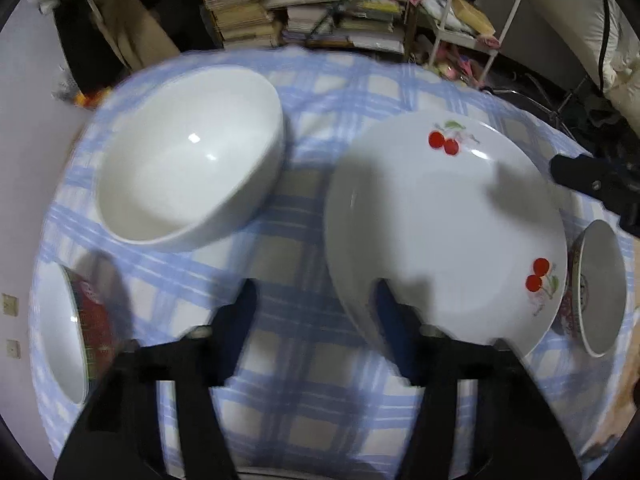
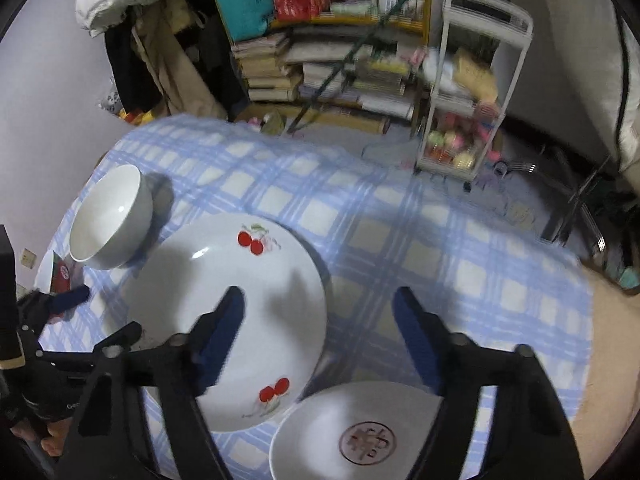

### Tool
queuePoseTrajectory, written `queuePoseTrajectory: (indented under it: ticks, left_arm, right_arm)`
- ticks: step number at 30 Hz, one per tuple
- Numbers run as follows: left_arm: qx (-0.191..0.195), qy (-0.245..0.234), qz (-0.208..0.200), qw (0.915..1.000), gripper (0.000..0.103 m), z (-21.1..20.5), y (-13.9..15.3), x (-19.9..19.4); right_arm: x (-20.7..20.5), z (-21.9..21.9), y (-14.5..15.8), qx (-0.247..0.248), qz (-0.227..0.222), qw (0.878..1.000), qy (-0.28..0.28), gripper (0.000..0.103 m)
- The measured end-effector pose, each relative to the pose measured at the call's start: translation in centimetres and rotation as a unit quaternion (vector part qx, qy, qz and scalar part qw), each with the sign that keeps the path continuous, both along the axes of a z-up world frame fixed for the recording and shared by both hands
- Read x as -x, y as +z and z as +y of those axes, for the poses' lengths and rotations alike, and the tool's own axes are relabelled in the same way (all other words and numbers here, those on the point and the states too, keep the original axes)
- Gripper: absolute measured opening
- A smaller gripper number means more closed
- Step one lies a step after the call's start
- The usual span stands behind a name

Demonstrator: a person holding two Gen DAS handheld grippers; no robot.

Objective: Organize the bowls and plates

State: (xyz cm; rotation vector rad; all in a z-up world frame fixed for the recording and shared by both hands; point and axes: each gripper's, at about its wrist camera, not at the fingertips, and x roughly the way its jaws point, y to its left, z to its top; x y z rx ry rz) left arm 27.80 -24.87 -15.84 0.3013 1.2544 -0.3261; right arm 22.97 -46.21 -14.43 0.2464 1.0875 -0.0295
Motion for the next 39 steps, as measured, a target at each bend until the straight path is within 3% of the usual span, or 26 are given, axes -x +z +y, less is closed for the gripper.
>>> queuePoseTrajectory:
  ticks: [2, 5, 7, 12, 27, 39]
  left_arm:
    - [0.020, 0.014, 0.020, 0.9995, 0.041, 0.2, -0.6, -0.7]
    - [0.037, 0.028, 0.031, 0.9985, 0.041, 0.1, -1.3, -1.6]
    - [0.037, 0.029, 0.030, 0.9984, 0.039, -0.2, -1.5, -2.0]
    - [0.062, 0.022, 0.048, 0.9967, 0.021, -0.4, -1.6, -2.9]
    - [0.081, 0.011, 0.054, 0.9953, 0.018, 0.1, -1.0, -2.9]
    - [0.087, 0.009, 0.021, 0.9960, 0.018, 2.1, 4.0, -1.5]
  right_arm:
    - [-0.5, -0.1, -1.1, -0.011, 0.013, 1.000, -0.001, 0.062]
    - [-1.1, -0.4, -2.3, -0.023, 0.027, 0.999, -0.003, 0.042]
    - [-1.5, -0.5, -2.8, -0.021, 0.039, 0.999, -0.009, 0.038]
    - [-2.1, -0.2, -4.0, -0.025, 0.059, 0.998, 0.006, 0.014]
    - [-1.7, -0.8, -4.2, -0.058, 0.052, 0.997, -0.009, 0.014]
    - [-0.2, 0.9, -0.7, -0.077, 0.033, 0.996, -0.012, 0.014]
